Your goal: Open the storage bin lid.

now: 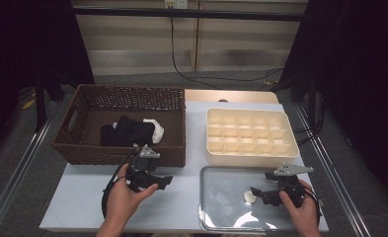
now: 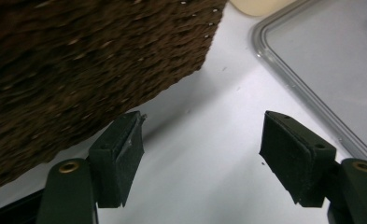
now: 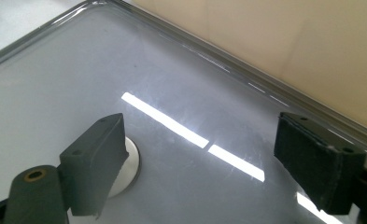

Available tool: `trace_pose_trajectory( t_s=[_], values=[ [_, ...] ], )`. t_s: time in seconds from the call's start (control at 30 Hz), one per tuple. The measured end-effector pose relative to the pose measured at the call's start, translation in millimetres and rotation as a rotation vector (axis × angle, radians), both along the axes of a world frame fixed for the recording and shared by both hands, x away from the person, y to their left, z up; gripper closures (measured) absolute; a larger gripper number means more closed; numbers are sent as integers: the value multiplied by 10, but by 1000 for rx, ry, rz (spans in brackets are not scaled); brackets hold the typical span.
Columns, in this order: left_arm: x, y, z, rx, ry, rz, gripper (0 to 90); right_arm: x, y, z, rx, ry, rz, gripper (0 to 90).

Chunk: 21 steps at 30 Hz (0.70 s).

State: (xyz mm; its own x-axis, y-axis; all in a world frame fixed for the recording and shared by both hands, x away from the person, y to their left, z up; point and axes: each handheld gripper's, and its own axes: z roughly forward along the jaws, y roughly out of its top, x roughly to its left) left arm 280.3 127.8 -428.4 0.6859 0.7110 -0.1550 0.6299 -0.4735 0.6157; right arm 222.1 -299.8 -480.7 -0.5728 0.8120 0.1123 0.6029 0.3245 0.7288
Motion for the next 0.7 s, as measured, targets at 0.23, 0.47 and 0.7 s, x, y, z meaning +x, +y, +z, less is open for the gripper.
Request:
trace_pose_trajectory(
  t_s=[0.23, 0.47, 0.7],
  values=[
    [11, 141, 0, 3, 3, 15, 292, -3, 13, -9, -15, -12, 13, 150],
    [21, 255, 30, 0, -4, 32, 291, -21, 61, -16, -70, -31, 20, 142],
    [54, 324, 101, 5, -8, 38, 291, -17, 64, -18, -64, -24, 15, 137]
  ],
)
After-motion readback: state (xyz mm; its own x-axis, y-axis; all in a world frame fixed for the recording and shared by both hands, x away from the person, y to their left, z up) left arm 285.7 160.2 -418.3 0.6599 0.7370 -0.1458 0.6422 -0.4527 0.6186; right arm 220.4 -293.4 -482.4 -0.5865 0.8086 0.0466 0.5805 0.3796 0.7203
